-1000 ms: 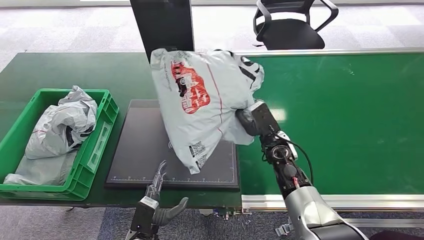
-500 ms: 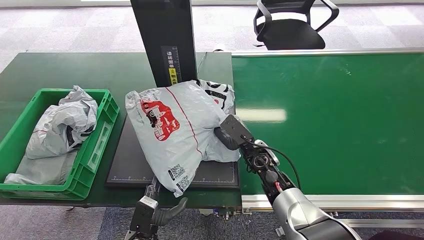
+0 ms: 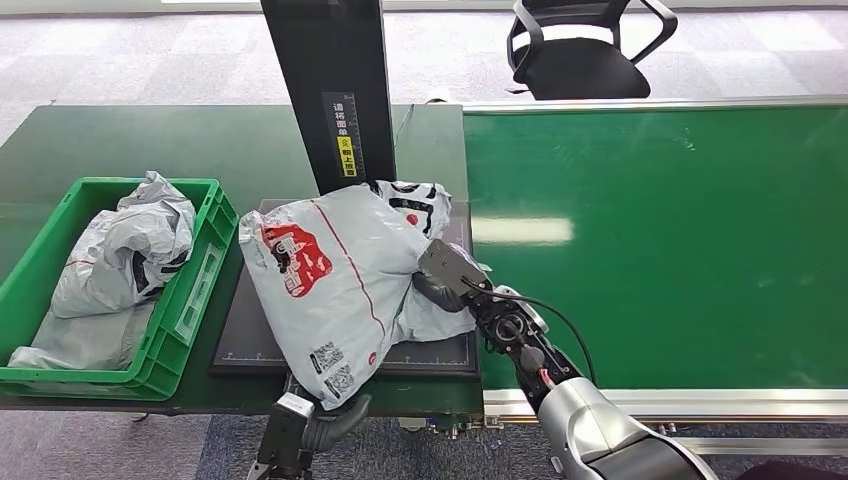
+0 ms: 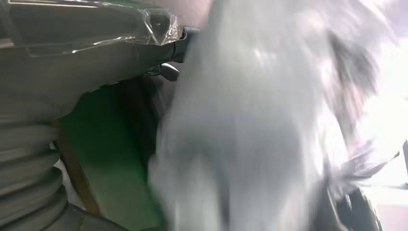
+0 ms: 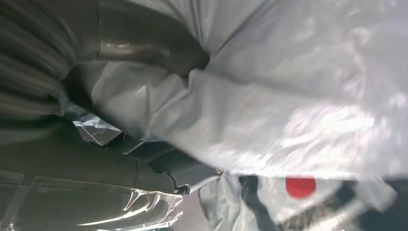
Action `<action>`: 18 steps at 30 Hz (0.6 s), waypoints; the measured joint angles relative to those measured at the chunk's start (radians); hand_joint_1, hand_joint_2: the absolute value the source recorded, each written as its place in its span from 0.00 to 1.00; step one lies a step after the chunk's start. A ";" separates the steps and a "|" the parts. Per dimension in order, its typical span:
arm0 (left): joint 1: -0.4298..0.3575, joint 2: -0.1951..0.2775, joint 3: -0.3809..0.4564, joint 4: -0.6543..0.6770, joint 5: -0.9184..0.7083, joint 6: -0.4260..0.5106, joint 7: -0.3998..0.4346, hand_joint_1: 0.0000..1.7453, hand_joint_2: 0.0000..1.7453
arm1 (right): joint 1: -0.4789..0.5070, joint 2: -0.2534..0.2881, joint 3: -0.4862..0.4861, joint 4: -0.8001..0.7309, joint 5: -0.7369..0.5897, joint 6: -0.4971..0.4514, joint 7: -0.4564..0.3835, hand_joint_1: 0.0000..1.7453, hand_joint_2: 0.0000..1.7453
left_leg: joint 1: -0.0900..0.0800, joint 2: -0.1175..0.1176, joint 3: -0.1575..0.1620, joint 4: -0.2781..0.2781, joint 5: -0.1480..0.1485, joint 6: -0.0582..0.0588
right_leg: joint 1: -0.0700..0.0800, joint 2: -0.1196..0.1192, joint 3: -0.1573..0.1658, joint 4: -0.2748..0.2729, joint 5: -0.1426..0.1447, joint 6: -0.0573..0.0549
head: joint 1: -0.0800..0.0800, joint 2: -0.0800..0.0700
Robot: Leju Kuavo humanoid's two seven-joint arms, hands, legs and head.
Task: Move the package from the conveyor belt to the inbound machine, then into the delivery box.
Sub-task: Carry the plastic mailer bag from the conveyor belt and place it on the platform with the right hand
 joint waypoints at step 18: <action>0.215 -0.036 -0.030 -0.716 0.033 0.538 -0.075 0.00 1.00 | 0.256 0.000 -0.027 -0.505 -0.304 -0.238 -0.289 0.00 1.00 | 0.000 0.000 -0.001 0.000 0.000 0.000 | 0.000 0.000 -0.001 0.000 -0.001 0.000 | 0.000 0.000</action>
